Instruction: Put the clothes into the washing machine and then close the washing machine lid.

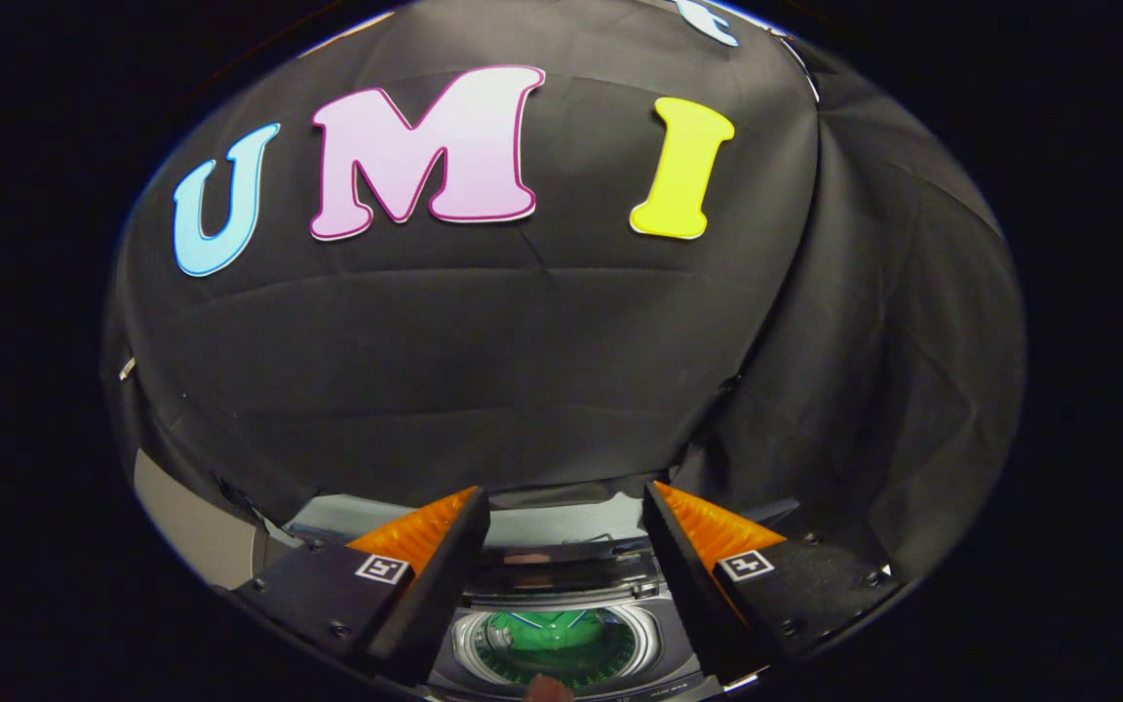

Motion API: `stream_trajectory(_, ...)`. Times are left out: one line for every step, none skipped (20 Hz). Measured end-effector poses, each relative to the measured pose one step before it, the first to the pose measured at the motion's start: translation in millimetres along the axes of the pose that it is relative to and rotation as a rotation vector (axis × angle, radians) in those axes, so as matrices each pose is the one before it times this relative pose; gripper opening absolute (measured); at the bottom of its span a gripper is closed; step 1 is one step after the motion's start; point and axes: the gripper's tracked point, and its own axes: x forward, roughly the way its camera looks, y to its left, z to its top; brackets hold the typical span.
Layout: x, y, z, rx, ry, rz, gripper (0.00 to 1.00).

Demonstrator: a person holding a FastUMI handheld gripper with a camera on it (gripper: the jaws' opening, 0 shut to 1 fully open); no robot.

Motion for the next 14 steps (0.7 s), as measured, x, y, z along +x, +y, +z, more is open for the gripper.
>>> stream_trajectory(8.04, 0.05, 0.65, 0.00493, 0.00498, 0.00123, 0.99)
stream_trajectory(7.26, 0.42, -1.82, 0.00159, 0.00784, -0.00135, 0.99)
stream_trajectory(5.65, -1.83, -2.87, -0.00335, 0.0098, -0.00366, 0.99)
stream_trajectory(3.7, -1.12, -2.74, -0.00067, 0.0131, -0.0047, 0.99)
stream_trajectory(5.38, 3.02, -1.97, -0.00075, 0.01155, 0.00724, 0.99)
stream_trajectory(3.0, 1.19, -2.28, 0.0016, 0.0054, 0.00057, 0.99)
stream_trajectory(2.58, -0.81, -3.46, 0.00136, 0.00685, 0.00166, 0.99)
stream_trajectory(1.58, 1.61, -4.84, 0.00235, 0.01313, 0.00688, 0.99)
stream_trajectory(1.3, 1.34, -6.29, -0.00043, 0.01334, 0.00157, 0.99)
stream_trajectory(0.72, 2.34, -4.8, -0.00627, 0.00762, 0.00369, 0.99)
stream_trajectory(0.12, 0.66, 0.57, -0.00616, -0.00956, 0.00238, 0.99)
stream_trajectory(-0.14, -0.18, -3.3, -0.00415, 0.00207, 0.00097, 0.98)
stream_trajectory(-1.21, -0.59, -0.62, 0.00548, 0.00084, 0.00303, 0.98)
stream_trajectory(-1.36, 0.44, -0.27, 0.00272, -0.00065, 0.00416, 0.98)
